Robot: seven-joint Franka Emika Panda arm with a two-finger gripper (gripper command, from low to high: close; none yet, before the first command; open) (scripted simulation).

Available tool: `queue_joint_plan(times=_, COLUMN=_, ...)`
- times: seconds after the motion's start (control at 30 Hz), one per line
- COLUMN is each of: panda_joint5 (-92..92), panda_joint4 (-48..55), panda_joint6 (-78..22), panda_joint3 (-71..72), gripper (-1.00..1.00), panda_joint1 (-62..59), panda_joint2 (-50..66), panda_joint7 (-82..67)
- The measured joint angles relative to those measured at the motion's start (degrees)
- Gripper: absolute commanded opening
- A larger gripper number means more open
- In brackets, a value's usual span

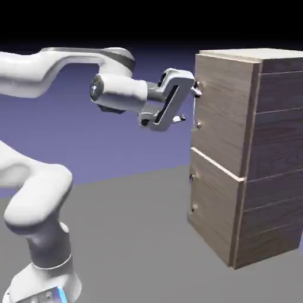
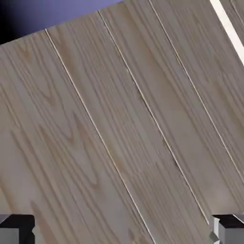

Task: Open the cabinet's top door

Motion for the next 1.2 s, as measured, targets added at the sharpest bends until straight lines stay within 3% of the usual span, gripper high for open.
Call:
queue_joint_plan(times=0.7, panda_joint5=52.33, panda_joint4=5.62, panda_joint6=-1.64, panda_joint3=17.95, gripper=0.0, panda_joint1=-14.18, panda_joint2=-9.24, panda_joint7=20.68)
queue_joint_plan(times=0.9, panda_joint5=54.35, panda_joint4=11.05, panda_joint6=-4.22, panda_joint3=22.43, gripper=0.0, panda_joint1=-22.6, panda_joint2=-5.88, panda_joint7=20.18)
queue_joint_plan(times=0.93, panda_joint5=54.61, panda_joint4=12.2, panda_joint6=-4.77, panda_joint3=23.34, gripper=-1.0, panda_joint1=-24.37, panda_joint2=-5.12, panda_joint7=20.01)
queue_joint_plan(times=1.2, panda_joint5=51.76, panda_joint4=5.49, panda_joint6=-9.83, panda_joint3=12.93, gripper=-1.0, panda_joint1=-11.92, panda_joint2=-0.21, panda_joint7=12.81)
